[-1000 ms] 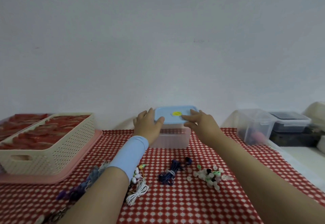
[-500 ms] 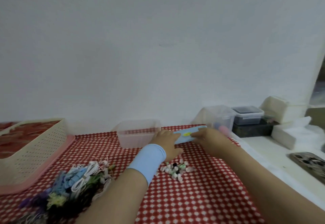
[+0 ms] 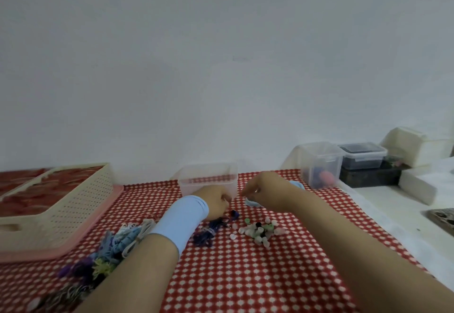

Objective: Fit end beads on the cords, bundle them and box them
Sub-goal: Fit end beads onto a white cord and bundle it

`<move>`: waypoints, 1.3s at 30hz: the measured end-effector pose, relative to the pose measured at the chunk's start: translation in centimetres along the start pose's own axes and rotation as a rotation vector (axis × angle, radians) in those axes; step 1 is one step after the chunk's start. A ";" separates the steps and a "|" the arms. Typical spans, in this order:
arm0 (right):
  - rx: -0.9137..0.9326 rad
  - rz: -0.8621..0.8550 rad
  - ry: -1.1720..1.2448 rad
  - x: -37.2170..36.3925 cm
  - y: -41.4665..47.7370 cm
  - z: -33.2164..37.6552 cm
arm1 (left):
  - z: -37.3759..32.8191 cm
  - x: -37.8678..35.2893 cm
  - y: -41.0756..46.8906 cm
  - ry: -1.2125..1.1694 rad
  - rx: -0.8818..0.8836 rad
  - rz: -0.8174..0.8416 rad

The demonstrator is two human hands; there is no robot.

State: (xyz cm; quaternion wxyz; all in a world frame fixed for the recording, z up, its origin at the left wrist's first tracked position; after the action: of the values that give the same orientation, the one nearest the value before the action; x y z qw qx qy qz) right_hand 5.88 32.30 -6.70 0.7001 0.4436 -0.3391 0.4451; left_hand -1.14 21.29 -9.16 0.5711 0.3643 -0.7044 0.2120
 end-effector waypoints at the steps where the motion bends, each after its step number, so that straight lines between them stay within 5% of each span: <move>1: 0.019 0.026 0.005 -0.4 0.0 0.9 | 0.4 -0.4 -0.4 0.029 0.003 0.051; 5: 0.060 0.198 0.013 -3.4 0.0 3.7 | 2.1 -1.6 -2.1 0.082 0.020 0.243; 8: 0.081 0.269 -0.028 -5.4 0.3 4.7 | 2.9 -0.9 -2.2 0.136 -0.002 0.200; 24: -0.141 -0.284 0.504 2.5 9.2 4.6 | 4.9 11.5 3.4 -0.522 -0.027 -0.411; 29: -0.159 -0.348 0.382 2.3 12.2 3.7 | 5.2 11.7 6.1 -0.416 -0.026 -0.435; 34: -0.169 -0.213 0.033 -2.3 12.2 2.4 | 5.8 7.4 6.8 -0.235 -0.039 -0.275; 39: -0.111 -0.050 -0.049 -5.3 11.2 2.4 | 7.5 5.0 6.1 -0.229 -0.013 -0.172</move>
State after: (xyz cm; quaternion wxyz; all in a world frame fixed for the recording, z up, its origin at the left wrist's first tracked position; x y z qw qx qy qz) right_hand -6.64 30.75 -6.89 0.7259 0.4232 -0.3691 0.3972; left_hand -11.04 18.54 -5.53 0.5052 0.4415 -0.7326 0.1148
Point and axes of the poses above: each hand's wrist, its own y-axis towards the middle knuckle, its own x-axis out of the back of the hand, z = x × y, the point moved 9 cm from there along y, towards the middle knuckle, and after that the axes turned 13 degrees about -z, right-handed, at the moved point
